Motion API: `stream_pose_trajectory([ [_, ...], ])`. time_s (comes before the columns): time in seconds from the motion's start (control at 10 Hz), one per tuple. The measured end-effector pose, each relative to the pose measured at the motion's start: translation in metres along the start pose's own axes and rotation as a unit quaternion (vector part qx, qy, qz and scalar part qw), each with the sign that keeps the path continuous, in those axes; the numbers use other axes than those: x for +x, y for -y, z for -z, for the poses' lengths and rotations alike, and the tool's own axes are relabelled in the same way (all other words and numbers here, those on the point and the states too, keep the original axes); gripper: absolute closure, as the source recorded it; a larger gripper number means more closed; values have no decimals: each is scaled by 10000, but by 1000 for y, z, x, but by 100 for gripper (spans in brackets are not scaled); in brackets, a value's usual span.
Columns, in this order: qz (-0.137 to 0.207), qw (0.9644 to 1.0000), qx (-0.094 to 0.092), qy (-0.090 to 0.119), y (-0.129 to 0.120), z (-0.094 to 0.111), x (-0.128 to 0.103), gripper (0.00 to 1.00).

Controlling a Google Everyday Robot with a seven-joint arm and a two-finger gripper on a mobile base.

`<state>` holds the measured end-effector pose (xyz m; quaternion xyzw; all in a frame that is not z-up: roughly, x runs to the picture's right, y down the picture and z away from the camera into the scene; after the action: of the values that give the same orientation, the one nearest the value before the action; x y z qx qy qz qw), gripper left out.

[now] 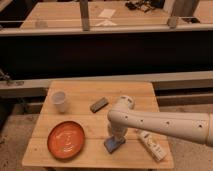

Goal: Place the white sponge in the ceramic cup

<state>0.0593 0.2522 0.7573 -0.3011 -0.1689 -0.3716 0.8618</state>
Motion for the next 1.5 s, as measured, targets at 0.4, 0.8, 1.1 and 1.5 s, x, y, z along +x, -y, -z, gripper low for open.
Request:
stream_pose_trajectory([
  [0.4, 27, 10000, 59, 20, 0, 1, 4, 45],
  [0.8, 31, 10000, 66, 37, -5, -7, 8, 45],
  [1.1, 61, 9999, 91, 44, -8, -6, 14, 45],
  [1.5, 117, 9999, 112, 56, -8, -7, 17, 75],
])
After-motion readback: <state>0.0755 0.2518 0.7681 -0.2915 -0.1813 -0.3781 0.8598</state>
